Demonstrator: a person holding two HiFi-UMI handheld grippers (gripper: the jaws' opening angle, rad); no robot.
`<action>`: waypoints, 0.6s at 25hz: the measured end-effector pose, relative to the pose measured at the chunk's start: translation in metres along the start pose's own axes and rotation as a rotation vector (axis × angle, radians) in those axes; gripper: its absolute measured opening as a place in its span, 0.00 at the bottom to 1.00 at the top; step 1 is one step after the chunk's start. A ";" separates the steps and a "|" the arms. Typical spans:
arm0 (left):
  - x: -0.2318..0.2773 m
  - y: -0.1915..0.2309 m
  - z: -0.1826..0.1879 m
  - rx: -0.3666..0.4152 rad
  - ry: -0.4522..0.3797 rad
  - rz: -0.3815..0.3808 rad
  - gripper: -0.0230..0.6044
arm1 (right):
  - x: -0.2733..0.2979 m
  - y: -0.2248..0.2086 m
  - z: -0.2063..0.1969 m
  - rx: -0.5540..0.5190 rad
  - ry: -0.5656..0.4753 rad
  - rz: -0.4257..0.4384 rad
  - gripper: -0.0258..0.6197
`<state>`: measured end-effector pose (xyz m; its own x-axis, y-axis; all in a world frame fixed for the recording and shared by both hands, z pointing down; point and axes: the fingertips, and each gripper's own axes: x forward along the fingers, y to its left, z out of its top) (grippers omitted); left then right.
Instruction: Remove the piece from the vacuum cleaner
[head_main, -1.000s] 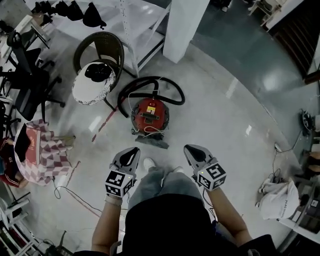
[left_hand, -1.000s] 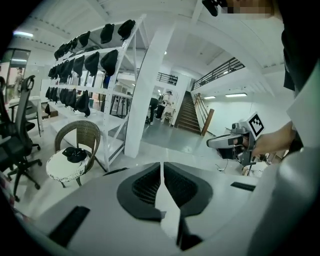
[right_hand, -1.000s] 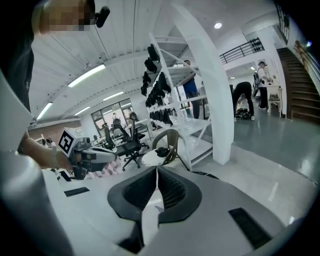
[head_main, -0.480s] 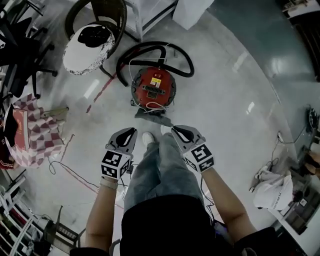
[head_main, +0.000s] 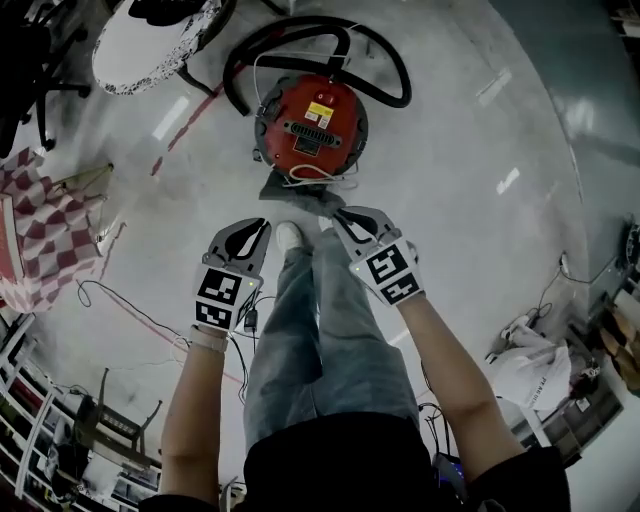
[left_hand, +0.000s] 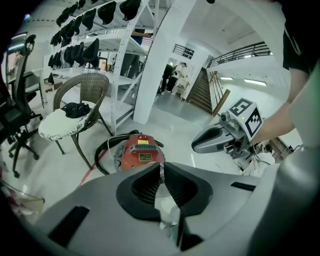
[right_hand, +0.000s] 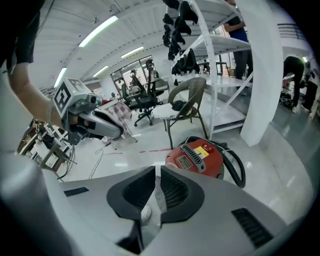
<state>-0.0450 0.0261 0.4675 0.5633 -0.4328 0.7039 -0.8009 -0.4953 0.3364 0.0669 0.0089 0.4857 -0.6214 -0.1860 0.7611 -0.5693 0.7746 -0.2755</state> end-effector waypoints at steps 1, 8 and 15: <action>0.008 0.004 -0.006 -0.006 0.009 0.002 0.07 | 0.010 -0.004 -0.007 -0.004 0.017 0.007 0.10; 0.070 0.024 -0.046 -0.049 0.036 -0.008 0.07 | 0.073 -0.022 -0.062 -0.005 0.109 0.061 0.11; 0.123 0.019 -0.074 -0.032 0.076 -0.048 0.07 | 0.108 -0.023 -0.114 0.013 0.169 0.084 0.12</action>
<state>-0.0064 0.0193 0.6067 0.5854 -0.3502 0.7312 -0.7799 -0.4897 0.3899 0.0744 0.0400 0.6413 -0.5685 -0.0155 0.8225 -0.5269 0.7747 -0.3495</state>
